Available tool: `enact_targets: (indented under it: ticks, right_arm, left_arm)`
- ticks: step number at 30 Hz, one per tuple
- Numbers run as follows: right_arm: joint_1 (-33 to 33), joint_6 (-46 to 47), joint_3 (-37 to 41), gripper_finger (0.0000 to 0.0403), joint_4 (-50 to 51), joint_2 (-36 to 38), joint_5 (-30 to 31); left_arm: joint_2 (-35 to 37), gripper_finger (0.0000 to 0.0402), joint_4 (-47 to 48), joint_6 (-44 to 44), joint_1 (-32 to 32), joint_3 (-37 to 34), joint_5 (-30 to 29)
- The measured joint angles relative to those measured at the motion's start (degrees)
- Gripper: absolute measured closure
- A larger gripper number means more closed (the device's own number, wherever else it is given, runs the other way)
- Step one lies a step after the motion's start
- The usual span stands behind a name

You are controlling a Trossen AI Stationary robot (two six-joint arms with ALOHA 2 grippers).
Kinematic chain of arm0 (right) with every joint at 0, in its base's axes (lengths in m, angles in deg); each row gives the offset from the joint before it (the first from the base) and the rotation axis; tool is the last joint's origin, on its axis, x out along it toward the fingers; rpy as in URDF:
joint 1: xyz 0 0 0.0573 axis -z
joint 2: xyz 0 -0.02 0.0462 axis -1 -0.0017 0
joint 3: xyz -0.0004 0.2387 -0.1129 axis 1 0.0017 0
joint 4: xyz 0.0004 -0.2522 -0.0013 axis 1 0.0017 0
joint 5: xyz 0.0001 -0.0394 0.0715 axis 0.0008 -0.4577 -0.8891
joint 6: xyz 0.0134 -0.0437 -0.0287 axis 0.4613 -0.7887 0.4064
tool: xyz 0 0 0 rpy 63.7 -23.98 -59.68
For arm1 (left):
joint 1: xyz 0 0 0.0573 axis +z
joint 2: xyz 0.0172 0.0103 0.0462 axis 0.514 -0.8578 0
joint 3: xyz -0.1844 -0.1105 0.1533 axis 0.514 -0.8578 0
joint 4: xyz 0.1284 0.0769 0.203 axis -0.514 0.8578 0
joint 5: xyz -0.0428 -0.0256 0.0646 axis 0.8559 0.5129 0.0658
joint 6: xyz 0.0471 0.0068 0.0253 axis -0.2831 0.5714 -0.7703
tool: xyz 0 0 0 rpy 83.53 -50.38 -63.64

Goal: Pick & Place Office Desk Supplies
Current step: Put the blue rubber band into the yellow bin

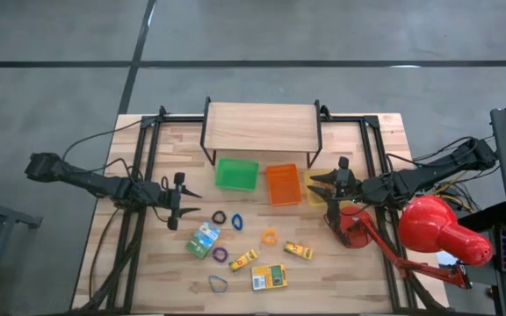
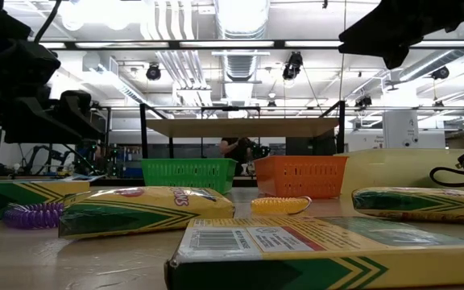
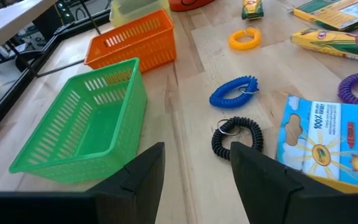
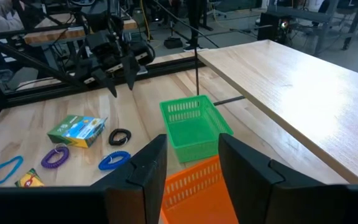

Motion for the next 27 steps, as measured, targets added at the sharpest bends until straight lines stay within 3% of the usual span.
enact_targets:
  ticks: [9, 13, 16, 17, 24, 27]
  right_arm:
    - [0.0, 0.0, 0.0, 0.0273, 0.0, 0.0, 0.0]
    - [0.0, 0.0, 0.0, 0.0275, 0.0, 0.0, 0.0]
    - [0.0, 0.0, 0.0, 0.0273, 0.0, 0.0, 0.0]
    - [0.0, 0.0, 0.0, 0.0272, 0.0, 0.0, 0.0]
    - [0.0, 0.0, 0.0, 0.0268, 0.0, 0.0, 0.0]
    - [0.0, 0.0, 0.0, 0.0273, 0.0, 0.0, 0.0]
  left_arm:
    - [0.0, 0.0217, -0.4, -10.4, 0.0, 0.0, 0.3]
    - [-0.1, 0.0217, -2.0, 2.6, 0.0, 0.0, 1.0]
    - [0.0, 0.0217, -3.7, 26.2, 0.0, 0.2, 2.9]
    - [0.0, 0.0217, -3.9, 30.2, 0.0, 0.5, 3.0]
    - [0.0, 0.0217, -2.6, 28.1, -1.8, 5.8, 5.1]
    - [0.0, 0.0217, 2.1, 27.5, -3.2, 9.4, 5.1]
